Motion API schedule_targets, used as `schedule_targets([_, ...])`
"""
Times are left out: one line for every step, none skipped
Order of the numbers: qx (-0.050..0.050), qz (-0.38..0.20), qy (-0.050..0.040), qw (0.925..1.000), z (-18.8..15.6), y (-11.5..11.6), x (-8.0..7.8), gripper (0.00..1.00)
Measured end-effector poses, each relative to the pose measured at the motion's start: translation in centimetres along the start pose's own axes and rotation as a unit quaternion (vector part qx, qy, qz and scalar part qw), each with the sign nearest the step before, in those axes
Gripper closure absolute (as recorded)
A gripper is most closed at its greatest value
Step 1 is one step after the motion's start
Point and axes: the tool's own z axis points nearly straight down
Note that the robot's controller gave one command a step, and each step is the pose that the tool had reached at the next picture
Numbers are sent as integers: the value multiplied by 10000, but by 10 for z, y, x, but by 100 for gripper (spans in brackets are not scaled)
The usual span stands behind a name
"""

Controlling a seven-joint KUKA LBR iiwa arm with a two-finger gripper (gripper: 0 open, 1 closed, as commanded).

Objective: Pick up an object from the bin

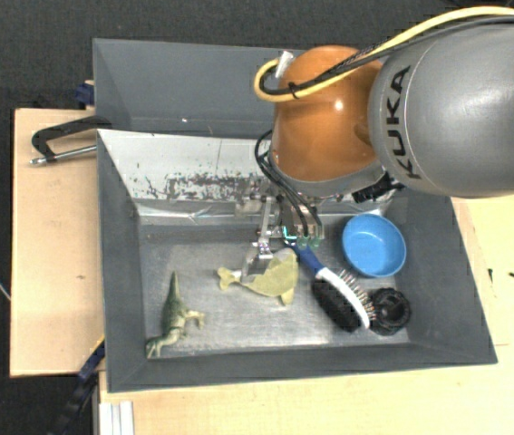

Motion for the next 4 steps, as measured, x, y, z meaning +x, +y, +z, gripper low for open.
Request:
schedule_targets([4, -1900, -13, 9818, 121, 26, -20, 0])
schedule_targets([16, -5137, -70, 8580, 111, 42, -22, 0])
schedule_targets([11, -5130, -59, 8583, 111, 42, -22, 100])
schedule_targets([15, -5182, -74, 8553, 73, 57, -2, 100])
